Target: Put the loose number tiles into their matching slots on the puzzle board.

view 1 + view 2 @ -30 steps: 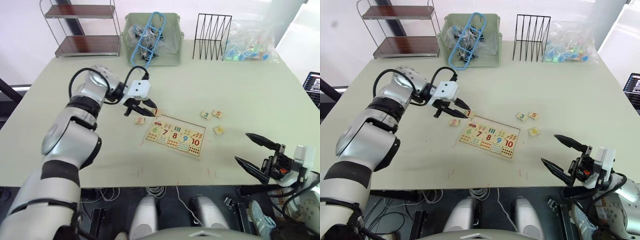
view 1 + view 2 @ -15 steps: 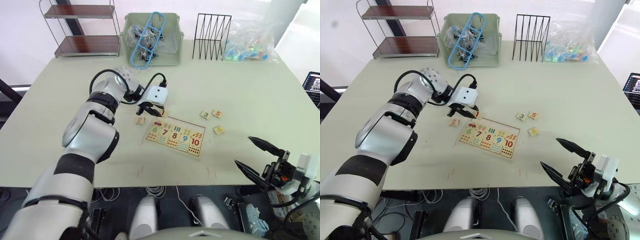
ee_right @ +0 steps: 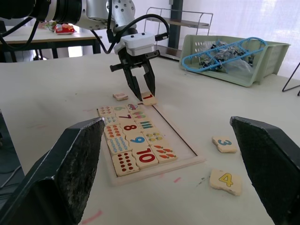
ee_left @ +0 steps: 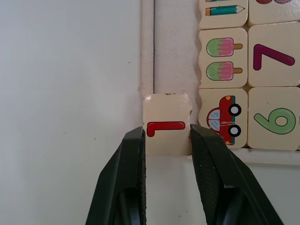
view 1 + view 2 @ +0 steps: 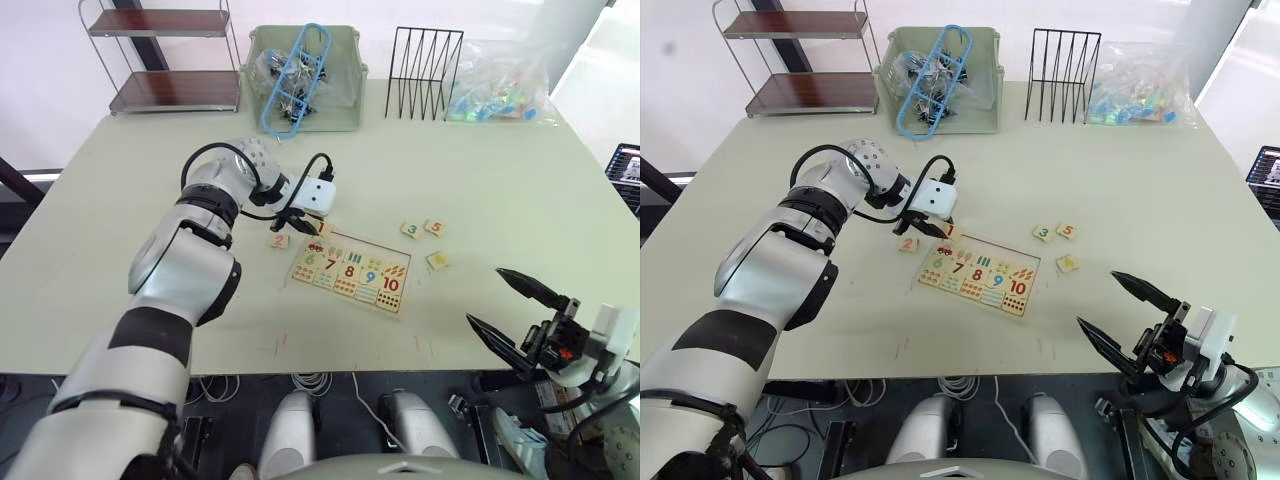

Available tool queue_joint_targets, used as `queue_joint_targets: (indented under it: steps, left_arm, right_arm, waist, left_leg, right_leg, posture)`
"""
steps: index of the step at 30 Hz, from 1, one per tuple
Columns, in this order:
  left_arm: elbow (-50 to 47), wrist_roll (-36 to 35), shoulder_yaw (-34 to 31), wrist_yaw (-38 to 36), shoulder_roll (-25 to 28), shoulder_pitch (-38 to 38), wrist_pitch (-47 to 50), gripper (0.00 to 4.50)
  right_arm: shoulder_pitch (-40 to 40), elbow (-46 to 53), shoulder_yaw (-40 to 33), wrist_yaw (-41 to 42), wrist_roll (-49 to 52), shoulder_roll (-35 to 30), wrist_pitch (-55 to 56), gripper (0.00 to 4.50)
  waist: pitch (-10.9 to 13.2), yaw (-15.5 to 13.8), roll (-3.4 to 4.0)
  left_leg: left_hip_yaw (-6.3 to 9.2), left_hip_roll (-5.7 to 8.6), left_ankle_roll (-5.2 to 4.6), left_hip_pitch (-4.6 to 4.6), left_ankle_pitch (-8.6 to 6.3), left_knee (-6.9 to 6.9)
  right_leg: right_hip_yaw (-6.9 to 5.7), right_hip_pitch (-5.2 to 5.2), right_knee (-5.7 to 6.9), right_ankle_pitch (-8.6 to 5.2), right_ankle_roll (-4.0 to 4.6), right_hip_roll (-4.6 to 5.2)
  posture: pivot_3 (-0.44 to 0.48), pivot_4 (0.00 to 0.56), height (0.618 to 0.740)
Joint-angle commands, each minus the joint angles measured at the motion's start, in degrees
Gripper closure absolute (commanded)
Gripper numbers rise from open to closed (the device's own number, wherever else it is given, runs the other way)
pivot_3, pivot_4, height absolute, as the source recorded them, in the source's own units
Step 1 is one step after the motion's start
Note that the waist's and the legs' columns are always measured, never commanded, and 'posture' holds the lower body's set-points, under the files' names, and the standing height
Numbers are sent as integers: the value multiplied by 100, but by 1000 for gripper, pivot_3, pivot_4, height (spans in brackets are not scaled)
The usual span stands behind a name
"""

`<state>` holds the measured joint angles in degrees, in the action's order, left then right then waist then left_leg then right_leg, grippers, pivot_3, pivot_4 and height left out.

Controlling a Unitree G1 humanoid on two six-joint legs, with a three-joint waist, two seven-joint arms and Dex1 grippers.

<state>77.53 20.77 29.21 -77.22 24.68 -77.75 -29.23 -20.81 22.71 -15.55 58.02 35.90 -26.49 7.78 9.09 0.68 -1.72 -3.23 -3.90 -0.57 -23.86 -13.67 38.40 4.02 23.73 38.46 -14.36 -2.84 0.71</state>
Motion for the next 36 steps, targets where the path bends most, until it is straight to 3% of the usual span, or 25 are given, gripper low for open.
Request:
queue_joint_targets:
  steps: [1,36]
  left_arm:
    - [-8,65,-188,-4,-20,-126,-3,3618]
    - [21,309,-414,-273,-127,8,119,3618]
  right_arm:
    - [13,136,-57,-1,14,-10,147,0]
    - [-151,-69,-56,19,-141,58,511,0]
  waist:
    - [0,0,0]
    - [0,1,0]
  left_leg:
    - [0,0,0,0,0,0]
    - [1,0,0,0,0,0]
  right_leg:
    - [0,0,0,0,0,0]
    - [0,0,1,3,0,-1]
  posture:
    - [0,150,740]
    - [0,150,740]
